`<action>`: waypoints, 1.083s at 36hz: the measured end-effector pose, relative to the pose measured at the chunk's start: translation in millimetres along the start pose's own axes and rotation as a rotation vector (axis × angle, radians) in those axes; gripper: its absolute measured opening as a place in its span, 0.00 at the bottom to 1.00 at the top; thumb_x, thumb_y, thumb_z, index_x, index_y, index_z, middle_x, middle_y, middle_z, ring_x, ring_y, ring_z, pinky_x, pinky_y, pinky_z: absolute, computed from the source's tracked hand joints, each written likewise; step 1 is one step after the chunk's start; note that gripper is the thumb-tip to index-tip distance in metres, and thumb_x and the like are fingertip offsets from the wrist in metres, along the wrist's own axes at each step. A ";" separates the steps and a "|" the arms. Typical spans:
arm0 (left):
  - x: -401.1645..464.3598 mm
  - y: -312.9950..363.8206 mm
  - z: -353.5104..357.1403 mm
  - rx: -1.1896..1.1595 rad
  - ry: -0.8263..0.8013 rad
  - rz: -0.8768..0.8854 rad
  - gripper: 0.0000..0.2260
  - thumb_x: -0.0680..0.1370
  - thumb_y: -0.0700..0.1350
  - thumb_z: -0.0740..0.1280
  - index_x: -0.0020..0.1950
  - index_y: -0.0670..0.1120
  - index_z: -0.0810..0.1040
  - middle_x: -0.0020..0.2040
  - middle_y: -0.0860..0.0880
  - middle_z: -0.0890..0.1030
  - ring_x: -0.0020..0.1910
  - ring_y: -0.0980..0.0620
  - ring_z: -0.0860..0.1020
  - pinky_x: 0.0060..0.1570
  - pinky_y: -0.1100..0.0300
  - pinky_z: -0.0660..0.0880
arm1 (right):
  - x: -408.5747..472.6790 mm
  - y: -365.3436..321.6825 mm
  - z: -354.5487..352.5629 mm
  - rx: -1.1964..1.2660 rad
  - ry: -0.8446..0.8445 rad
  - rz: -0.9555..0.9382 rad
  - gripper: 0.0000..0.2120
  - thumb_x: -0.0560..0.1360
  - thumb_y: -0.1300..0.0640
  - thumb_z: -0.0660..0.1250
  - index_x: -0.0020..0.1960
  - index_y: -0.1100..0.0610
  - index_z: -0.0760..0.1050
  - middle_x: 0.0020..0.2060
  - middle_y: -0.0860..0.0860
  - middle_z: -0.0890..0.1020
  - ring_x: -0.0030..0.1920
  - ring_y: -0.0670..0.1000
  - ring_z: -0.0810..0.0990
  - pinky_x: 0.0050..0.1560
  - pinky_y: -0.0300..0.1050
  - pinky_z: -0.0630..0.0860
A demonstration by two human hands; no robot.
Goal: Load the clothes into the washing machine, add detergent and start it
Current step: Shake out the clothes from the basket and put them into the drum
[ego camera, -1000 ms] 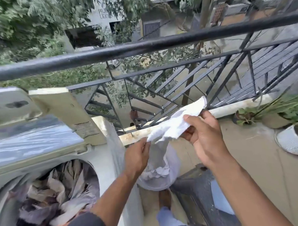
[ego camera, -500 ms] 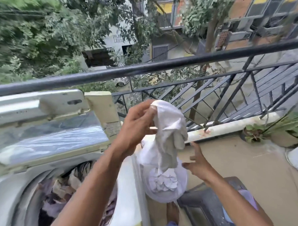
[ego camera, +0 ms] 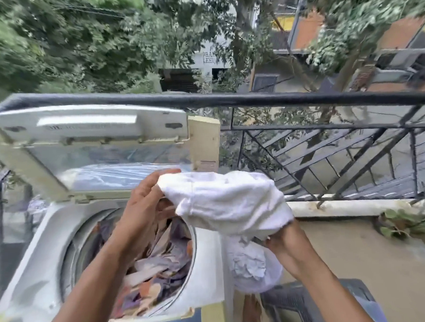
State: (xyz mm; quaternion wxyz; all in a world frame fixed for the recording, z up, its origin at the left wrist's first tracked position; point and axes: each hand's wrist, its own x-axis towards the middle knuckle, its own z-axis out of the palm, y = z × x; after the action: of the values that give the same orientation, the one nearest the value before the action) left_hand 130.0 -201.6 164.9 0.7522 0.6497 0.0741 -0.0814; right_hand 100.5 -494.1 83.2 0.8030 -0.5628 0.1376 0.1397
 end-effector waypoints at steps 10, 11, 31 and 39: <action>-26.2 -88.2 -77.1 0.146 0.245 -0.078 0.29 0.75 0.31 0.72 0.71 0.55 0.76 0.62 0.42 0.85 0.62 0.37 0.83 0.60 0.31 0.80 | -2.8 12.1 95.1 0.184 -0.128 0.113 0.21 0.84 0.52 0.55 0.69 0.61 0.77 0.63 0.62 0.83 0.62 0.62 0.82 0.58 0.57 0.79; -27.6 -94.5 -87.0 0.120 0.212 -0.075 0.31 0.73 0.29 0.69 0.71 0.56 0.77 0.63 0.41 0.84 0.63 0.36 0.82 0.60 0.28 0.78 | 0.8 15.6 105.2 0.157 -0.132 0.125 0.22 0.84 0.51 0.55 0.70 0.60 0.77 0.64 0.62 0.82 0.61 0.61 0.82 0.57 0.57 0.79; -10.6 -135.7 -188.5 0.669 0.046 -0.128 0.30 0.67 0.34 0.67 0.62 0.62 0.79 0.62 0.56 0.82 0.53 0.51 0.81 0.54 0.53 0.80 | 66.5 129.1 201.3 -1.322 -0.097 -0.550 0.24 0.70 0.67 0.63 0.65 0.56 0.77 0.62 0.53 0.80 0.61 0.58 0.76 0.61 0.51 0.74; 0.8 -203.8 -182.8 0.793 -0.370 -0.553 0.28 0.81 0.34 0.63 0.81 0.46 0.67 0.80 0.47 0.69 0.75 0.51 0.70 0.68 0.64 0.66 | 95.7 181.1 189.3 -2.025 -0.619 -0.308 0.32 0.76 0.61 0.66 0.77 0.40 0.67 0.76 0.55 0.67 0.73 0.63 0.68 0.70 0.62 0.67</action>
State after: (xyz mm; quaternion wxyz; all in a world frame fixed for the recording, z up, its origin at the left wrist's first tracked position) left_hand 85.2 -49.8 -58.5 0.3989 0.8158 0.0721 -0.4125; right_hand 132.2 -249.8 -47.5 -0.0290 -0.9188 -0.3246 0.2226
